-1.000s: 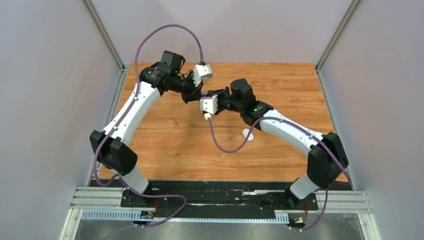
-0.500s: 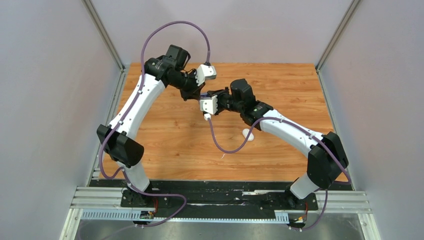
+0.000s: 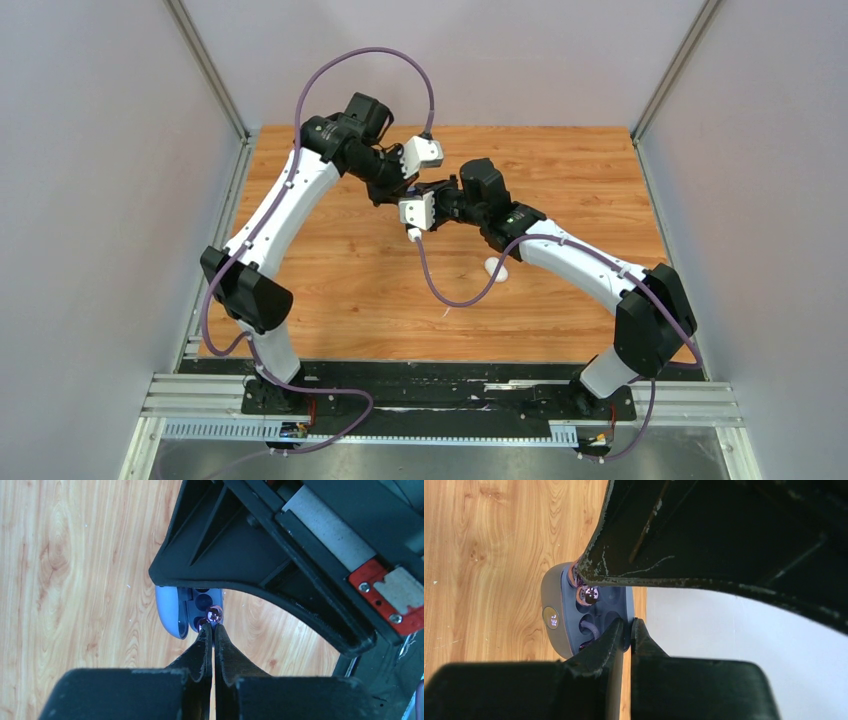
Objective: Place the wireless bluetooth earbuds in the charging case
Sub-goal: Place the earbud in the charging case.
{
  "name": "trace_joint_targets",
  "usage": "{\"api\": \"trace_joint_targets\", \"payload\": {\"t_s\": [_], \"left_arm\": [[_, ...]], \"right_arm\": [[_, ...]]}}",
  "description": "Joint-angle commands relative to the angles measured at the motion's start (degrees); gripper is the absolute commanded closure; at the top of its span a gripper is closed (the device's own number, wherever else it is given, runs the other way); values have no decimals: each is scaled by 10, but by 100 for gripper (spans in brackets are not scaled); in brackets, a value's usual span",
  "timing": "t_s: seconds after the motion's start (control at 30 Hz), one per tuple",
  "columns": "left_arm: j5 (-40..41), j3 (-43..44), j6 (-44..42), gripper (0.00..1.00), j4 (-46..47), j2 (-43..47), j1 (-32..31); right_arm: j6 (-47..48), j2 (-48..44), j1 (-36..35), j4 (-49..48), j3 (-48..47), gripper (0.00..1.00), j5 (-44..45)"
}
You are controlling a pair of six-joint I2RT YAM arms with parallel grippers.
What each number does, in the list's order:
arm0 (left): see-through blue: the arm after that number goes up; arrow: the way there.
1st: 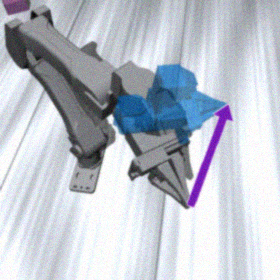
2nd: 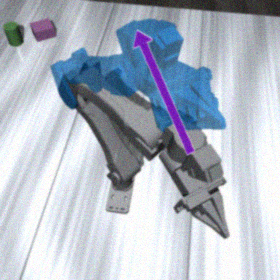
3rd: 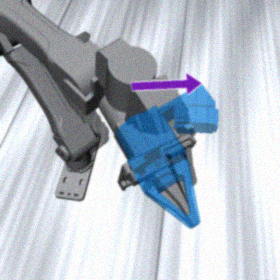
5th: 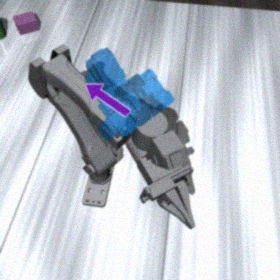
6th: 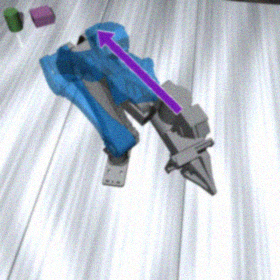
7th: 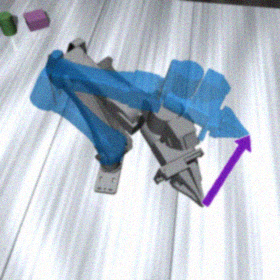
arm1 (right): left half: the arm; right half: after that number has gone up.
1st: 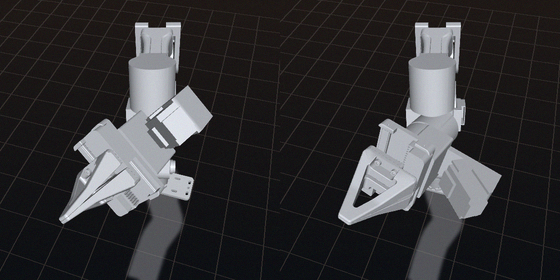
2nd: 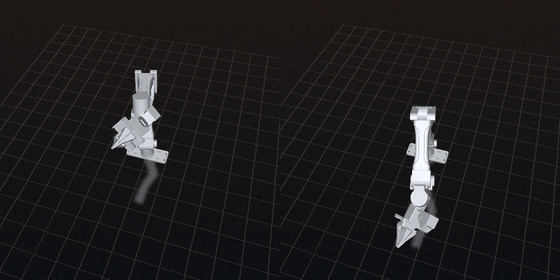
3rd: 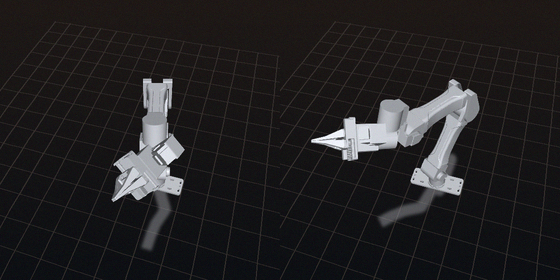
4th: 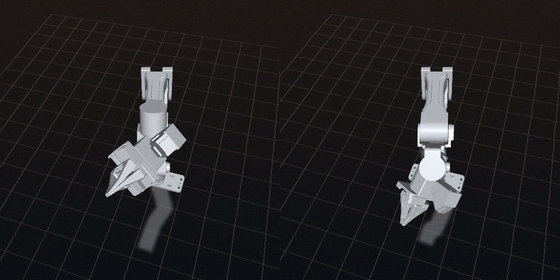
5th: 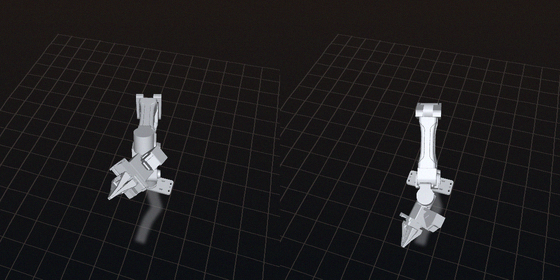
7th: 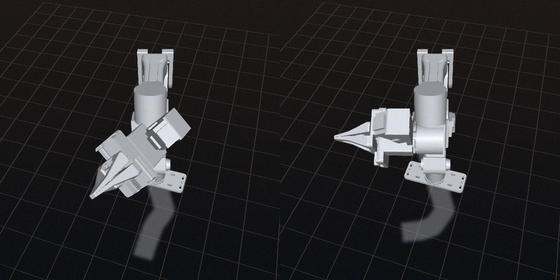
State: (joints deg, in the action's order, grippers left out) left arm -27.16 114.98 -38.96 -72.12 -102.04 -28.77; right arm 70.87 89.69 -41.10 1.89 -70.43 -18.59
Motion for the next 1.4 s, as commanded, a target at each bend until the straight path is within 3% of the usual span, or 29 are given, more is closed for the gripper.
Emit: {"api": "trace_joint_targets", "payload": {"t_s": [0.0, 0.57, 1.13, 1.37], "left_arm": [[13, 26, -6, 100, -10, -14, -14], [34, 70, -24, 100, -20, -45, -22], [74, 210, -48, 100, -198, -111, -30], [93, 224, -39, 100, -206, -116, -41]], "right_arm": [[7, -17, -5, -42, -21, 100, -11], [-3, -20, -4, -50, -23, 100, -15], [-8, -18, -2, -48, -22, 100, -7], [-5, -16, -2, -46, -22, 100, -12]]}}
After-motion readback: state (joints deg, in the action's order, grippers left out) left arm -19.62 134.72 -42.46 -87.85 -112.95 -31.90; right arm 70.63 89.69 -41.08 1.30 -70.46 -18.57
